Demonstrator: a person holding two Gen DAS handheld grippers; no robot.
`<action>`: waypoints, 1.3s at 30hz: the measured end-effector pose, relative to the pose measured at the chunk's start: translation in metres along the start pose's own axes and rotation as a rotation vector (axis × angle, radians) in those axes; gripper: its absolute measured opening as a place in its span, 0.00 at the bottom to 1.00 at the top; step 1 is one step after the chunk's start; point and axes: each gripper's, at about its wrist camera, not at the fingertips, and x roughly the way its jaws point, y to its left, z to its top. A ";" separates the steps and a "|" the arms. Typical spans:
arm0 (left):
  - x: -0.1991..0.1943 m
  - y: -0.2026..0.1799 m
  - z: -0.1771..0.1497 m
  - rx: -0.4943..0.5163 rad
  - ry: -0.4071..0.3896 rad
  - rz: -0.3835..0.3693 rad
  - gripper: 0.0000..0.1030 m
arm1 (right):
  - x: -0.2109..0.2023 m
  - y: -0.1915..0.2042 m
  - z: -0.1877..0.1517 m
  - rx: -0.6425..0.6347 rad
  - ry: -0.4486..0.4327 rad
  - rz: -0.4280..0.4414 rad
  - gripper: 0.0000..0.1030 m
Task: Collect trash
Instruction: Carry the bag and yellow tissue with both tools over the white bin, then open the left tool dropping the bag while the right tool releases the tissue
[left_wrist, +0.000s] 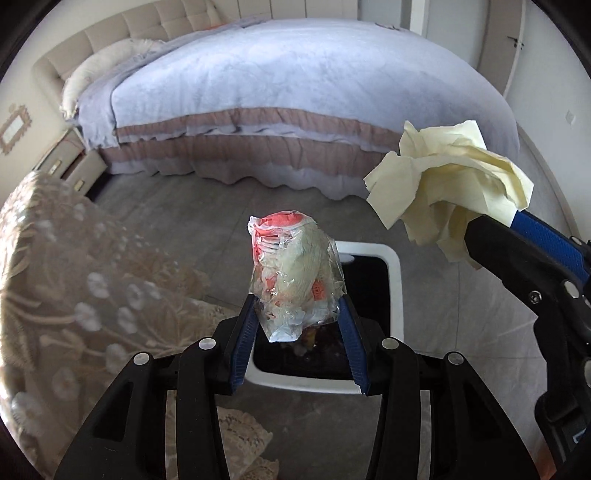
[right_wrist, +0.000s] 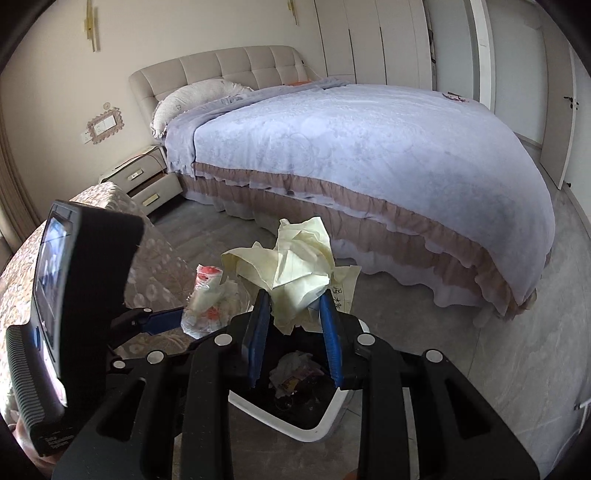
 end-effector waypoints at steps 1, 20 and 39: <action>0.003 -0.001 -0.001 0.002 0.005 -0.004 0.43 | 0.003 -0.002 -0.001 0.005 0.005 -0.004 0.29; -0.006 0.002 -0.005 0.064 -0.087 0.256 0.95 | 0.043 -0.008 -0.009 0.022 0.069 -0.007 0.30; -0.081 0.044 -0.012 -0.077 -0.202 0.295 0.95 | 0.107 0.012 -0.050 -0.034 0.236 0.027 0.96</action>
